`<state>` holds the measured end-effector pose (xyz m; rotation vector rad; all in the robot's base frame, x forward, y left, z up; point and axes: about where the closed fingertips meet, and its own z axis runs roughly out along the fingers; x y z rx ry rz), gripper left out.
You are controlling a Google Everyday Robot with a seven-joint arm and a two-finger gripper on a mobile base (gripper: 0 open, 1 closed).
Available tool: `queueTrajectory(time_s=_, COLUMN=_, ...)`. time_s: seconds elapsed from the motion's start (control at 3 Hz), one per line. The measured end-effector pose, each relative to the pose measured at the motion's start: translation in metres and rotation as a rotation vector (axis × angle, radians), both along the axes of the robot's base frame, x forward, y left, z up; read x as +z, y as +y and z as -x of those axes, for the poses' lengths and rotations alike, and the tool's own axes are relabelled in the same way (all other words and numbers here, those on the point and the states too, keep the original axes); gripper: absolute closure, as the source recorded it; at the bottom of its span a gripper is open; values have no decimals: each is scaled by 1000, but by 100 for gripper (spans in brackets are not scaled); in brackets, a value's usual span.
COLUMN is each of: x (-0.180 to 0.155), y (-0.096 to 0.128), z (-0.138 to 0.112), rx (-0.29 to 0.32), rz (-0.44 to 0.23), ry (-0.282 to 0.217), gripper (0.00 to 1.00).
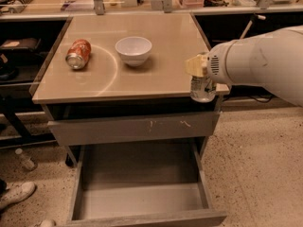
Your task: Place 7up can into middle drawer
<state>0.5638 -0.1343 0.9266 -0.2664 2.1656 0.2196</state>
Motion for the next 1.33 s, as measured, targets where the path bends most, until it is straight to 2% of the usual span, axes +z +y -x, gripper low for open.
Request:
queueTrajectory(time_s=0.33, x=0, y=0, z=0, rx=0, rz=0, ry=0, gripper=100)
queueTrajectory(time_s=0.67, x=-25, y=0, z=17, rx=-42, rz=-24, ry=45, gripper=100)
queueTrajectory(time_s=1.0, x=-82, y=4, z=42, rx=-101, rz=-78, ry=131, gripper=100)
queueTrajectory(time_s=1.33, x=-142, y=9, z=70, rx=-156, rz=-126, ry=243, gripper=100)
